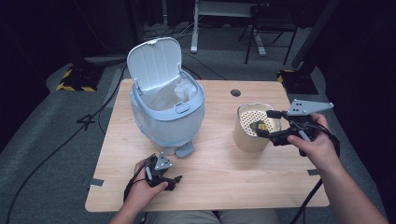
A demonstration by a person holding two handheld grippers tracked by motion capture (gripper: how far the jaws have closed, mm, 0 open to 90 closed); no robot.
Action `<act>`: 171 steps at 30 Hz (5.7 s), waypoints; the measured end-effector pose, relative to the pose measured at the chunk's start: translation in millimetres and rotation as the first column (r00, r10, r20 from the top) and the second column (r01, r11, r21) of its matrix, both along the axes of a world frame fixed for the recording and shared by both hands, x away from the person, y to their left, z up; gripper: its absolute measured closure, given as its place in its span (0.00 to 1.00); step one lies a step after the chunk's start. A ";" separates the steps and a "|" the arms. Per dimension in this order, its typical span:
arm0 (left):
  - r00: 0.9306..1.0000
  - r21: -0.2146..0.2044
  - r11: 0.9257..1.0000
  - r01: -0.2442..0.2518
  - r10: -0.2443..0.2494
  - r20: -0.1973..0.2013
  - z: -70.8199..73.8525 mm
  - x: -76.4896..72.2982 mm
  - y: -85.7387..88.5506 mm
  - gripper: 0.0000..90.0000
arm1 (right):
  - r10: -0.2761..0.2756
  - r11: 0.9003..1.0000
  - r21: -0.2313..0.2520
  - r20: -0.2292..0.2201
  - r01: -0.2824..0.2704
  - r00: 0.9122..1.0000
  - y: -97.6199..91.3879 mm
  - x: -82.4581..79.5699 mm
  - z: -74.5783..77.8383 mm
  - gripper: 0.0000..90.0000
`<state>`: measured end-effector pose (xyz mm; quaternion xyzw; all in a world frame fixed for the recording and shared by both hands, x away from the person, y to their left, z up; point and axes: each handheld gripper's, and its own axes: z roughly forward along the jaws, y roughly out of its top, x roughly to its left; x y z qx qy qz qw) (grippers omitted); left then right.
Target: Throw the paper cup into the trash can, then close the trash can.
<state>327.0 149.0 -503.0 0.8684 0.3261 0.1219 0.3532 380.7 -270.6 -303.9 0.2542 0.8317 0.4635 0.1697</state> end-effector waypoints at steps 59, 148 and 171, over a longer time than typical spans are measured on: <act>0.998 -0.190 0.982 -0.011 0.023 0.064 52.1 -16.8 21.7 0.28 | -0.265 0.956 -0.171 -0.164 0.237 0.950 -49.4 -24.9 -197.2 0.18; 0.933 -0.381 0.924 -0.046 0.176 0.313 273.7 119.7 118.3 0.38 | -0.274 0.957 -0.141 -0.156 0.253 0.949 -51.5 -25.0 -200.3 0.17; 0.961 -0.331 0.932 0.146 -0.054 0.271 251.2 78.2 67.9 0.48 | -0.274 0.957 -0.141 -0.156 0.253 0.949 -51.5 -25.0 -200.3 0.17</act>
